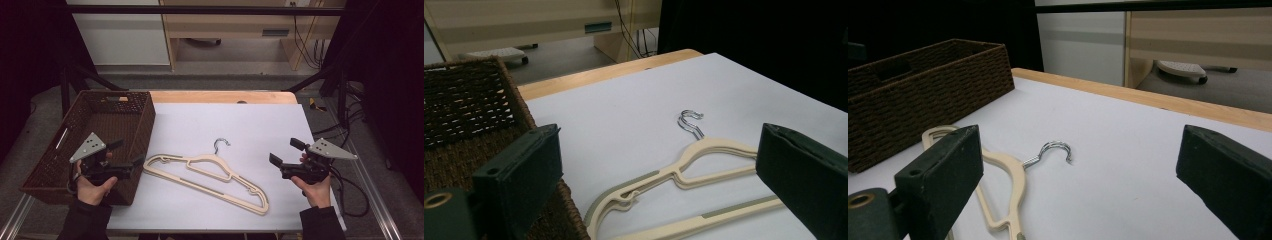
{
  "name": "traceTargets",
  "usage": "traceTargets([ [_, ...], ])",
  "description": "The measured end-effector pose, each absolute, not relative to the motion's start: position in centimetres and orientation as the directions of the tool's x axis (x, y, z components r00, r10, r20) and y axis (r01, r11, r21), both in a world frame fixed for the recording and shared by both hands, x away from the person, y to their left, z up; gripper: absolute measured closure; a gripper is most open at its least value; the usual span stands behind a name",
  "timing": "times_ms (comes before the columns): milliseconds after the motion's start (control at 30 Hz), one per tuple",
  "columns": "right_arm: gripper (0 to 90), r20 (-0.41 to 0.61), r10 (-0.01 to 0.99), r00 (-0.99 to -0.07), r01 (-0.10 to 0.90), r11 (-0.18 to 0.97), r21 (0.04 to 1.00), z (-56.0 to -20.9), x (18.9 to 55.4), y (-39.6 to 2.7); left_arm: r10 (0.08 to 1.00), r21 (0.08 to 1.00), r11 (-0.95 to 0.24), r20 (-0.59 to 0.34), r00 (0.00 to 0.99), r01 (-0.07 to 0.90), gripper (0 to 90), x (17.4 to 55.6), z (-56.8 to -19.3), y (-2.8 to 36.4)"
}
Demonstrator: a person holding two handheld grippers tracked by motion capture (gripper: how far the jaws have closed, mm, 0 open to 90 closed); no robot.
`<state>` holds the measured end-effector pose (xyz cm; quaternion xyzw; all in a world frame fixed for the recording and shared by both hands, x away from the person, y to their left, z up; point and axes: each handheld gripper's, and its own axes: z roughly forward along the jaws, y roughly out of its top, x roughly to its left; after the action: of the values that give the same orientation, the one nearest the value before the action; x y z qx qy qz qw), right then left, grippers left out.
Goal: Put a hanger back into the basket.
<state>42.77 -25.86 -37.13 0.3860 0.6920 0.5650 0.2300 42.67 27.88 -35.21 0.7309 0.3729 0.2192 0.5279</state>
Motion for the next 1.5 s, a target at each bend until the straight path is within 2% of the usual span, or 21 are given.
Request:
traceTargets([
  [433, 7.5, 0.083, 0.781, -0.62, 0.311, 0.147, 0.939, -37.5, 43.7, -23.6, 0.762, 0.932, -0.181, -0.068, 0.644, 0.313, 4.7, 42.7, -35.4, 27.6],
  [600, 9.7, 0.059, 0.755, -0.653, 0.336, 0.22, 0.916, -38.3, 44.2, -22.2, 0.758, 0.93, -0.192, -0.063, 0.649, 0.314, 4.7, 42.7, -35.4, 27.4],
  [867, 19.5, 0.034, 0.687, -0.726, 0.377, 0.356, 0.855, -40.4, 45.5, -19.0, 0.751, 0.929, -0.199, -0.059, 0.657, 0.311, 5.2, 42.7, -35.3, 27.2],
  [1067, 27.5, 0.029, 0.673, -0.739, 0.426, 0.434, 0.794, -42.1, 46.1, -17.8, 0.749, 0.93, -0.201, -0.056, 0.66, 0.306, 5.4, 42.6, -35.2, 27.2],
  [1267, 38.6, 0.023, 0.646, -0.763, 0.466, 0.524, 0.713, -44.0, 46.4, -16.9, 0.742, 0.93, -0.209, -0.052, 0.669, 0.304, 5.5, 42.5, -35.2, 26.8],
  [1500, 51.6, 0.052, 0.62, -0.783, 0.492, 0.566, 0.661, -45.4, 46.8, -16.7, 0.737, 0.927, -0.217, -0.049, 0.674, 0.305, 5.5, 42.5, -35.3, 26.5],
])
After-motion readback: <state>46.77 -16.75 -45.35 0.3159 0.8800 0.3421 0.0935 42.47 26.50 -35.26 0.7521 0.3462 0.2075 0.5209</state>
